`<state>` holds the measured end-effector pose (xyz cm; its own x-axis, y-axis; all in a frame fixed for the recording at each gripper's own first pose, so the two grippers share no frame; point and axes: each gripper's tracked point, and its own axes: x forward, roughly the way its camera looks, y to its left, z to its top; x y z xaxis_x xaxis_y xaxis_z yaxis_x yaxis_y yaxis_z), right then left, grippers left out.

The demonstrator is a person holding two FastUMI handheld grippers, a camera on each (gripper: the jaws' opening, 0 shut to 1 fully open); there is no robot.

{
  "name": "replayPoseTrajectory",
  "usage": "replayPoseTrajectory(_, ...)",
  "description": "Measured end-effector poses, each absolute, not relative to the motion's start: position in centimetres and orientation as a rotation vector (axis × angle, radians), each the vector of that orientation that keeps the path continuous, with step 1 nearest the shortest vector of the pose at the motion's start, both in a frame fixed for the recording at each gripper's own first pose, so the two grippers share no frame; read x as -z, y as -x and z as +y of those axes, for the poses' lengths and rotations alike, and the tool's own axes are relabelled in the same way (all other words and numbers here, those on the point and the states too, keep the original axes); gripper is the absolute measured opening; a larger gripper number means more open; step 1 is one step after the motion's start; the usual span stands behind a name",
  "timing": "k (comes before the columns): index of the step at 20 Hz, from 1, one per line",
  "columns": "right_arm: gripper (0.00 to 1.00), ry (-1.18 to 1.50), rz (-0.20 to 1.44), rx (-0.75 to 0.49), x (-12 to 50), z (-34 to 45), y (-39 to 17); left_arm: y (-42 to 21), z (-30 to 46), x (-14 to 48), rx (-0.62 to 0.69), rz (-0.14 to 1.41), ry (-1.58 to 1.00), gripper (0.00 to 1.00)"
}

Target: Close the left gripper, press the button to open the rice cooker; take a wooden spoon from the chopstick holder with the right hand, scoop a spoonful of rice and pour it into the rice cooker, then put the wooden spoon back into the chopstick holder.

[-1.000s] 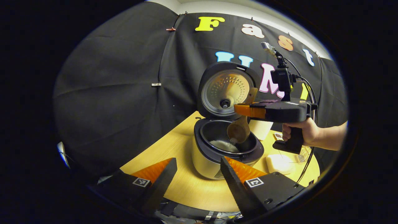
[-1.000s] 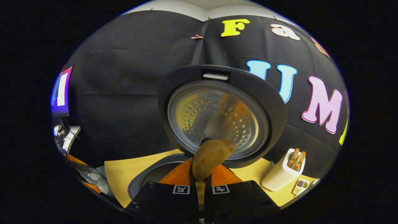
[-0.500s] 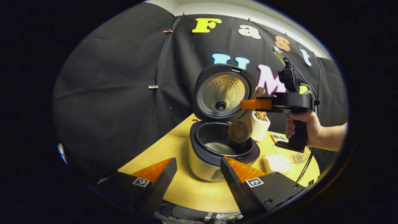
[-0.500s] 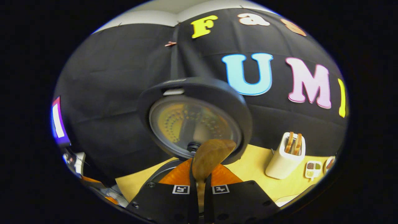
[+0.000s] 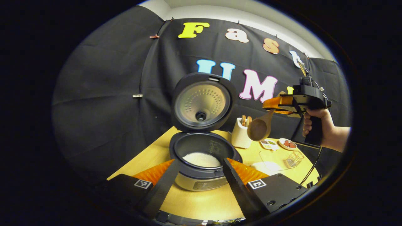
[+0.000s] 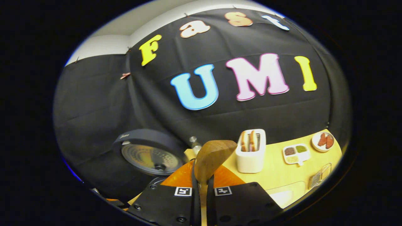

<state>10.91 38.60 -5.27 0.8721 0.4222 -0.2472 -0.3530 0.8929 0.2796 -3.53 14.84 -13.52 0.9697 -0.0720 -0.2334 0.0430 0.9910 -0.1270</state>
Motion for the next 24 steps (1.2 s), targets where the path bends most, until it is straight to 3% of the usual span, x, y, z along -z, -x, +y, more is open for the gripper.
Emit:
replayPoseTrajectory(7, 0.11, -0.322, 0.272, -0.115, 4.3, 20.4, -13.1, 1.7, 10.5, 12.2, 0.102, 0.221, 0.111, 0.96)
replayPoseTrajectory(14, 0.11, -0.396, 0.296, 0.098, 7.4, 5.1, -15.1, -0.4, 7.3, 11.0, 0.025, 0.222, 0.138, 0.96)
replayPoseTrajectory(16, 0.11, -0.406, 0.322, 0.138, 9.4, 1.9, -15.6, -0.7, 6.7, 10.3, -0.008, 0.217, 0.135, 0.95)
replayPoseTrajectory(17, 0.16, -0.406, 0.340, 0.159, 10.6, 0.4, -15.8, -0.8, 6.6, 9.9, -0.028, 0.212, 0.122, 0.95)
replayPoseTrajectory(18, 0.11, -0.407, 0.360, 0.176, 12.0, -0.9, -15.9, -0.9, 6.5, 9.6, -0.048, 0.209, 0.105, 0.96)
replayPoseTrajectory(24, 0.12, -0.417, 0.467, 0.197, 18.9, -3.7, -17.5, -0.9, 6.6, 7.7, -0.148, 0.202, 0.112, 0.95)
